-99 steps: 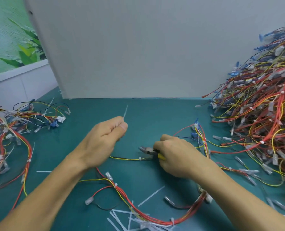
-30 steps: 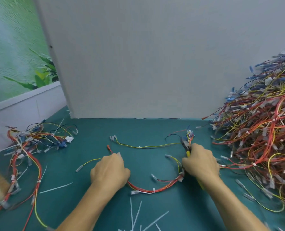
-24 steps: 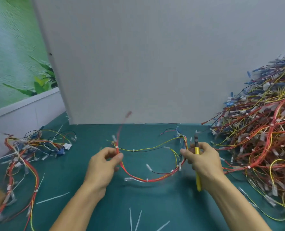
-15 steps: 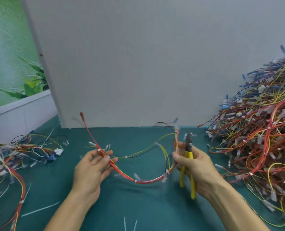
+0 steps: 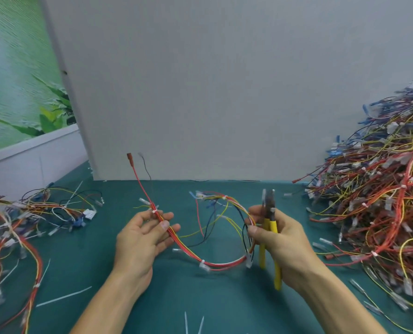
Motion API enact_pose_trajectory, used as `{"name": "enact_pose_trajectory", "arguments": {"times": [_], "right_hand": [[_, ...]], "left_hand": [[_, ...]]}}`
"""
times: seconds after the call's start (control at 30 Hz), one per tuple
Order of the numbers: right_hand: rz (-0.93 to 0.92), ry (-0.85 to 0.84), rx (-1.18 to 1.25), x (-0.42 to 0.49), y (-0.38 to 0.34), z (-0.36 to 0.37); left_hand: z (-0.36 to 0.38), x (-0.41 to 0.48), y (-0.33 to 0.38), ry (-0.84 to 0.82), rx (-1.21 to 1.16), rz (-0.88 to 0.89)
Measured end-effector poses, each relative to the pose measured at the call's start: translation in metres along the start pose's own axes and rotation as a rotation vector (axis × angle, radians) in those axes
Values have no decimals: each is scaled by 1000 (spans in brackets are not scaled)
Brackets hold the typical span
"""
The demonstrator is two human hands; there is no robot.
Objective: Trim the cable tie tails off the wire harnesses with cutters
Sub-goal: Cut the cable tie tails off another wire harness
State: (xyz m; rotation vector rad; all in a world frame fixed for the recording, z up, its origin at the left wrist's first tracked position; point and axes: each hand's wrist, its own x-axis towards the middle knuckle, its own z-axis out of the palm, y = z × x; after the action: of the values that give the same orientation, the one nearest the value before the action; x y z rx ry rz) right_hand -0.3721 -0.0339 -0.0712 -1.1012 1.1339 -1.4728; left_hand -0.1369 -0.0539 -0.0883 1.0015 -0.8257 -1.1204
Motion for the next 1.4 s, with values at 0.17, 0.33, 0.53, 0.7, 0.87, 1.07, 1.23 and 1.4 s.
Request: {"name": "enact_pose_trajectory", "arguments": {"times": [0.17, 0.33, 0.53, 0.7, 0.87, 1.07, 1.23, 1.4], "right_hand": [[192, 176, 403, 9, 0, -8], [255, 210, 441, 14, 1, -18], [276, 199, 492, 16, 0, -20], [203, 137, 641, 17, -11, -23], [91, 56, 726, 17, -28, -32], [89, -98, 753, 10, -39, -30], [150, -231, 688, 3, -37, -20], [170, -166, 557, 3, -32, -14]], "left_hand": [[-1, 1, -2, 25, -67, -77], [2, 0, -1, 16, -78, -136], [3, -2, 0, 29, -48, -117], [1, -2, -1, 76, 35, -162], [1, -3, 4, 17, -164, -407], [9, -13, 8, -224, -482, -694], [11, -13, 7, -300, -632, -668], [7, -2, 0, -52, -605, -459]]}}
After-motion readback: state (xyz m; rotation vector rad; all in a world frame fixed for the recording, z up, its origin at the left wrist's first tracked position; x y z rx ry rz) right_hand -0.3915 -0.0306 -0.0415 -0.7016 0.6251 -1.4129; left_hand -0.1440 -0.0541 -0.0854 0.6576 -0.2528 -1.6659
